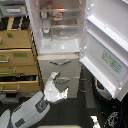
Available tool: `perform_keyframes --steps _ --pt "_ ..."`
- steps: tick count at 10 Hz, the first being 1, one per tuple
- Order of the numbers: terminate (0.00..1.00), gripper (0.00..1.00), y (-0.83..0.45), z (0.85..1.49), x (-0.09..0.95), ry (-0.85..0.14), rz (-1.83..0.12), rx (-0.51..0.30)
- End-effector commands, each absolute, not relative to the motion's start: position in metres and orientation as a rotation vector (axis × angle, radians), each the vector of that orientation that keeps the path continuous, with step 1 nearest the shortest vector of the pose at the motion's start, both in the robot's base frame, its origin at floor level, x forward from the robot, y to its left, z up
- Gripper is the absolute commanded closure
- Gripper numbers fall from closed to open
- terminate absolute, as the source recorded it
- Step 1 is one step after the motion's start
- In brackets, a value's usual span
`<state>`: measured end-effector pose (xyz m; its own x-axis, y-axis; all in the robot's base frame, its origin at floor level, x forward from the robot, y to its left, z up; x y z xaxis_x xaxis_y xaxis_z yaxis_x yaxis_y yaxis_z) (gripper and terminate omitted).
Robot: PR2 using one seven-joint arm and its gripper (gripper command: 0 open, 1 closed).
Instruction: Opening the fridge
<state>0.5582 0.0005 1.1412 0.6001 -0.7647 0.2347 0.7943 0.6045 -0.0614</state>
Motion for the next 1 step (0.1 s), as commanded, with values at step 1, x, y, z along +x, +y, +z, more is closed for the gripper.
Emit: perform_keyframes --steps 1 --pt "1.00 0.00 0.1122 1.1084 0.5237 -0.323 -0.759 -0.060"
